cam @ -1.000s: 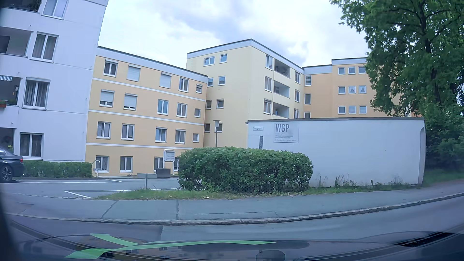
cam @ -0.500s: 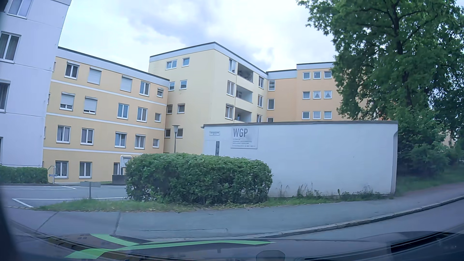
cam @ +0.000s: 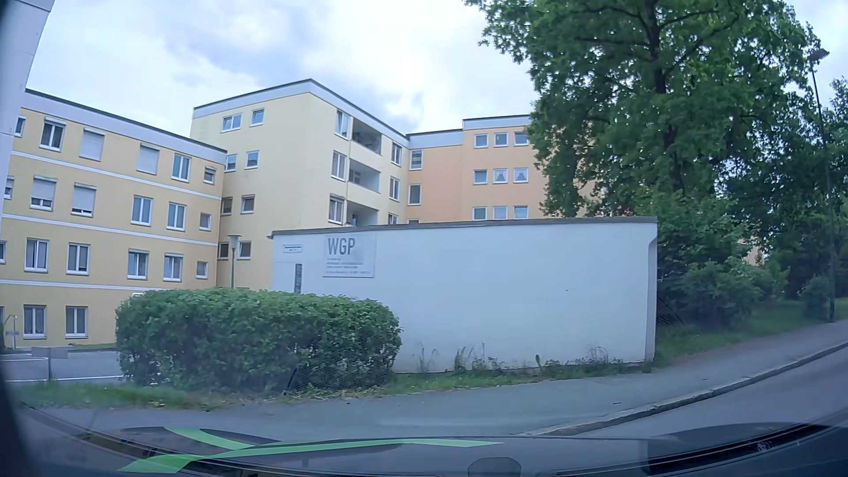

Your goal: Follow the waypoints while adhering to traffic rules and regulations

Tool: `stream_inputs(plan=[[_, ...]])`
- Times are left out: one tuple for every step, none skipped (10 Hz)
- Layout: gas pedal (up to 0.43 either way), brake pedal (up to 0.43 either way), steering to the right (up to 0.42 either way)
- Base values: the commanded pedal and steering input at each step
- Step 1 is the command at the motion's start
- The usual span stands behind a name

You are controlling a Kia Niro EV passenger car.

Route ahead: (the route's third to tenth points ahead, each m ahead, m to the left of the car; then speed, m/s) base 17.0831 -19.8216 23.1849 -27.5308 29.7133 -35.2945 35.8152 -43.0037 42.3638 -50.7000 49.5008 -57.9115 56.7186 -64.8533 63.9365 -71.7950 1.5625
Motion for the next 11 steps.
stream_inputs(plan=[[0.039,0.000,0.834],[0.039,0.000,0.864],[0.047,0.000,0.887],[0.047,0.000,0.918],[0.059,0.000,0.957],[0.059,0.000,0.973],[0.059,0.000,0.970],[0.059,0.000,0.970],[0.059,0.000,0.970],[0.059,0.000,0.970],[0.059,0.000,0.970]])
